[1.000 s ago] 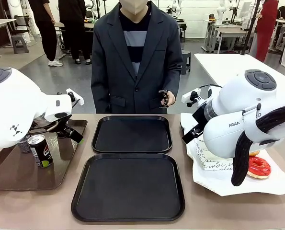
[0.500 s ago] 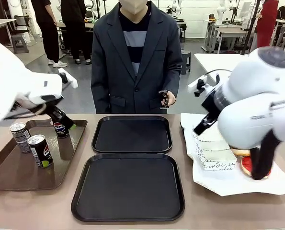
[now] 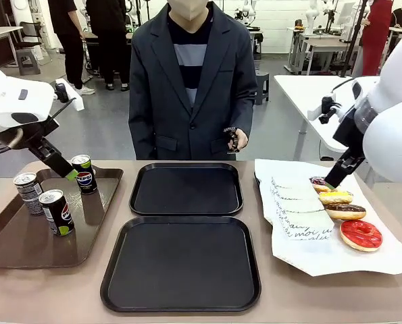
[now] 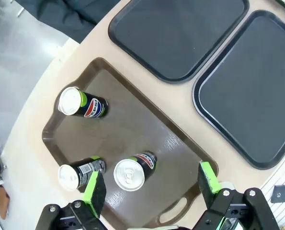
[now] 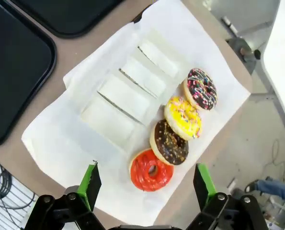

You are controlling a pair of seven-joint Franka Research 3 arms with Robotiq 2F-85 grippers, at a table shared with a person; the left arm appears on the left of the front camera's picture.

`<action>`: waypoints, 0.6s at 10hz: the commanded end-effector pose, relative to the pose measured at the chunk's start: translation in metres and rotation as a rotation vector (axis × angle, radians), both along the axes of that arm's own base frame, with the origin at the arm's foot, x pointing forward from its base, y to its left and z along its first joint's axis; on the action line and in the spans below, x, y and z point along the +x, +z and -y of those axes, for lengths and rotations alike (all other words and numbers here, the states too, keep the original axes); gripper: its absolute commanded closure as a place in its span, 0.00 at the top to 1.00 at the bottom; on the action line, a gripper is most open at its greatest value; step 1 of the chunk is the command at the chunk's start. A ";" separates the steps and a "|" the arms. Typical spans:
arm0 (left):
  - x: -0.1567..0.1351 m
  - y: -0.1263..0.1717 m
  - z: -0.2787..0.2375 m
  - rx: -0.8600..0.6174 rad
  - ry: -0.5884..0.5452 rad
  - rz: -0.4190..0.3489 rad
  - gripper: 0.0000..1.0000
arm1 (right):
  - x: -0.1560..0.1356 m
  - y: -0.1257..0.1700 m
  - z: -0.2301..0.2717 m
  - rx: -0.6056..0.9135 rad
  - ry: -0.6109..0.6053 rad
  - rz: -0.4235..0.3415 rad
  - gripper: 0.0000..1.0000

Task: Set up donuts and drinks on trays.
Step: Pick up one Pepsi coke and place it on the Flat Tray.

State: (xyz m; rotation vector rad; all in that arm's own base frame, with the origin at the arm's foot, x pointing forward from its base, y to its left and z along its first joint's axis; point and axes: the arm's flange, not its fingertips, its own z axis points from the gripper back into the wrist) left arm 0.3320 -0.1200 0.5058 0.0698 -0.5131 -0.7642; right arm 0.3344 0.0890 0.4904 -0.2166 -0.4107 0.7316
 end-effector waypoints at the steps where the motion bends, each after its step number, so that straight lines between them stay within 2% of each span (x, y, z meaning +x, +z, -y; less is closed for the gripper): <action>1: 0.011 -0.009 0.005 -0.015 0.006 0.020 1.00 | 0.016 -0.017 -0.016 0.014 -0.001 0.025 1.00; 2: 0.000 0.000 0.000 0.000 0.000 0.000 1.00 | 0.000 0.000 0.000 0.000 0.000 0.000 1.00; 3: 0.008 0.007 -0.038 -0.503 -0.003 -0.087 1.00 | 0.011 0.000 0.036 0.492 0.017 -0.133 1.00; 4: 0.011 0.010 -0.073 -0.847 0.043 -0.205 1.00 | 0.021 -0.002 0.072 0.823 0.008 -0.274 1.00; 5: 0.013 0.008 -0.098 -1.011 0.043 -0.287 1.00 | 0.032 -0.004 0.106 1.033 -0.011 -0.325 1.00; 6: 0.018 0.006 -0.125 -1.105 0.099 -0.333 1.00 | 0.044 -0.008 0.144 1.200 -0.061 -0.330 1.00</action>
